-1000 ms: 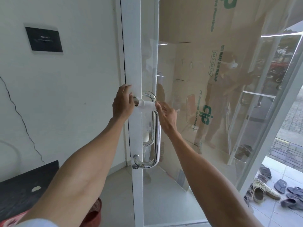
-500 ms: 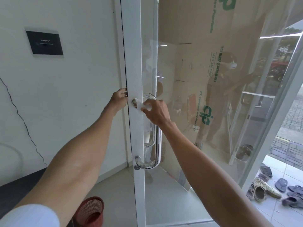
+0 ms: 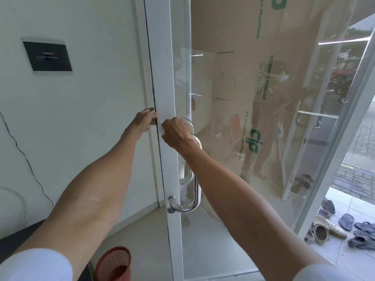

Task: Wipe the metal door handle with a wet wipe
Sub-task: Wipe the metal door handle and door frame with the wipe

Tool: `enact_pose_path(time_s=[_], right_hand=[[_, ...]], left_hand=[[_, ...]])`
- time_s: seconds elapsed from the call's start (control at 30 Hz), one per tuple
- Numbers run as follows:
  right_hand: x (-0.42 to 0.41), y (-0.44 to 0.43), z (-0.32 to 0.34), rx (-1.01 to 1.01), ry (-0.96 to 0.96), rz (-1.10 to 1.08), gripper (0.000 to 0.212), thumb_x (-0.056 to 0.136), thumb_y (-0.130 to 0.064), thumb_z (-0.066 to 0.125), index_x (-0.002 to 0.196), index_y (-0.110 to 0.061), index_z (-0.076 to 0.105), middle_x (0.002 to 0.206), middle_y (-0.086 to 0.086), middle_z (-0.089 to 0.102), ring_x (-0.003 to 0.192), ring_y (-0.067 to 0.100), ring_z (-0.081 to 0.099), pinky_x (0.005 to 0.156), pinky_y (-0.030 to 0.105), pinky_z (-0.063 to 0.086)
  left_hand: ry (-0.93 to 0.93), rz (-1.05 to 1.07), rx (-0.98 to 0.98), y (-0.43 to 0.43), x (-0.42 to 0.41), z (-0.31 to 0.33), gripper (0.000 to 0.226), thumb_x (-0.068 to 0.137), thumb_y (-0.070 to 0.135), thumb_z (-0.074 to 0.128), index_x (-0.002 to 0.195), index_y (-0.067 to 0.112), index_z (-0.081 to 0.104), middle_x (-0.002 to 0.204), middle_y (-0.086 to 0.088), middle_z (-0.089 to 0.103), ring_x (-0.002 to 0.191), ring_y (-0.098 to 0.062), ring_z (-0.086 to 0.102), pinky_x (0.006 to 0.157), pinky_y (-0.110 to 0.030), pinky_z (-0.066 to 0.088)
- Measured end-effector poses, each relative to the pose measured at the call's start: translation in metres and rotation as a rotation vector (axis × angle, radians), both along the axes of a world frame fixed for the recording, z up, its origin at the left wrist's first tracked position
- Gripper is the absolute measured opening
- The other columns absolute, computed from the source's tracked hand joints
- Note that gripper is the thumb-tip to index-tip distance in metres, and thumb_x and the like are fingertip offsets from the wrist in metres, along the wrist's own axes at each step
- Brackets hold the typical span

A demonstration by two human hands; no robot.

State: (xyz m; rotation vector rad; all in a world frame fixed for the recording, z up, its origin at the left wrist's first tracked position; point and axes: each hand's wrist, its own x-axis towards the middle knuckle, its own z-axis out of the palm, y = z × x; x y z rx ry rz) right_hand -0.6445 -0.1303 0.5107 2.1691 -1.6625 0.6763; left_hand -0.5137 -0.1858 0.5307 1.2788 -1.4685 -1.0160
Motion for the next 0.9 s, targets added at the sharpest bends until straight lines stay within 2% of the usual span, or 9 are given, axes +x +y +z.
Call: enact_pose_path(time_s=[0.13, 0.2, 0.27, 0.37, 0.5, 0.57, 0.77, 0.83, 0.9], right_hand=[[-0.004, 0.003, -0.009, -0.057, 0.043, 0.029, 0.016, 0.088, -0.012, 0.055, 0.100, -0.007, 0.065, 0.092, 0.016, 0.067, 0.089, 0.035, 0.064, 0.063, 0.035, 0.038], [-0.012, 0.006, -0.016, -0.109, 0.051, 0.085, 0.015, 0.087, -0.014, 0.057, 0.098, -0.006, 0.065, 0.088, 0.018, 0.068, 0.092, 0.036, 0.063, 0.070, 0.037, 0.045], [-0.023, 0.010, -0.022, -0.167, 0.068, 0.127, 0.017, 0.087, -0.014, 0.060, 0.100, -0.006, 0.065, 0.086, 0.018, 0.070, 0.095, 0.036, 0.064, 0.074, 0.038, 0.049], [-0.034, 0.015, -0.023, -0.202, 0.088, 0.114, 0.024, 0.085, -0.019, 0.062, 0.106, -0.009, 0.063, 0.087, 0.015, 0.070, 0.087, 0.034, 0.064, 0.063, 0.036, 0.045], [-0.023, 0.021, -0.010, -0.133, 0.130, 0.026, 0.020, 0.085, -0.012, 0.059, 0.104, -0.010, 0.064, 0.088, 0.013, 0.069, 0.086, 0.032, 0.065, 0.065, 0.036, 0.044], [-0.013, 0.022, -0.004, -0.098, 0.219, -0.010, 0.018, 0.086, -0.006, 0.057, 0.101, -0.012, 0.065, 0.093, 0.010, 0.069, 0.090, 0.029, 0.066, 0.066, 0.034, 0.042], [0.004, 0.015, 0.001, -0.051, 0.287, -0.011, 0.020, 0.090, -0.006, 0.058, 0.108, -0.013, 0.062, 0.105, 0.004, 0.067, 0.098, 0.023, 0.066, 0.068, 0.028, 0.036], [0.001, 0.013, -0.003, -0.054, 0.252, -0.001, 0.020, 0.090, -0.005, 0.057, 0.106, -0.014, 0.063, 0.104, 0.005, 0.068, 0.099, 0.024, 0.066, 0.075, 0.028, 0.041], [-0.008, 0.011, -0.009, -0.071, 0.218, 0.012, 0.019, 0.088, -0.003, 0.056, 0.101, -0.013, 0.065, 0.098, 0.007, 0.070, 0.096, 0.025, 0.067, 0.101, 0.032, 0.038]], left_hand=[[-0.140, 0.054, -0.088, -0.004, -0.002, -0.001, 0.051, 0.088, 0.051, 0.057, 0.133, 0.027, 0.052, 0.117, -0.003, 0.064, 0.102, -0.022, 0.064, 0.091, -0.035, 0.044], [-0.207, 0.117, -0.132, -0.009, -0.005, -0.003, 0.049, 0.085, 0.057, 0.057, 0.125, 0.029, 0.057, 0.117, -0.008, 0.064, 0.109, -0.029, 0.063, 0.096, -0.036, 0.048], [-0.189, 0.140, -0.138, -0.011, -0.008, -0.005, 0.046, 0.087, 0.054, 0.057, 0.124, 0.025, 0.058, 0.108, -0.011, 0.064, 0.111, -0.034, 0.059, 0.092, -0.036, 0.048], [-0.164, 0.126, -0.142, -0.010, -0.011, -0.004, 0.045, 0.091, 0.047, 0.057, 0.126, 0.019, 0.056, 0.107, -0.007, 0.062, 0.107, -0.032, 0.059, 0.083, -0.031, 0.043], [-0.213, 0.131, -0.158, -0.010, -0.013, -0.001, 0.043, 0.095, 0.041, 0.055, 0.127, 0.012, 0.056, 0.116, -0.007, 0.063, 0.110, -0.028, 0.057, 0.089, -0.030, 0.040], [-0.233, 0.137, -0.161, -0.011, -0.014, 0.001, 0.042, 0.095, 0.039, 0.054, 0.127, 0.011, 0.057, 0.121, -0.009, 0.062, 0.113, -0.028, 0.056, 0.092, -0.030, 0.040], [-0.258, 0.159, -0.138, -0.012, -0.016, 0.002, 0.044, 0.095, 0.041, 0.053, 0.126, 0.010, 0.056, 0.121, -0.013, 0.062, 0.112, -0.033, 0.057, 0.095, -0.038, 0.046], [-0.256, 0.159, -0.133, -0.012, -0.017, 0.003, 0.044, 0.096, 0.041, 0.052, 0.127, 0.010, 0.055, 0.122, -0.014, 0.061, 0.113, -0.034, 0.056, 0.096, -0.040, 0.047], [-0.252, 0.152, -0.128, -0.014, -0.017, 0.003, 0.045, 0.096, 0.040, 0.051, 0.129, 0.010, 0.054, 0.123, -0.014, 0.060, 0.114, -0.034, 0.055, 0.095, -0.039, 0.047]])
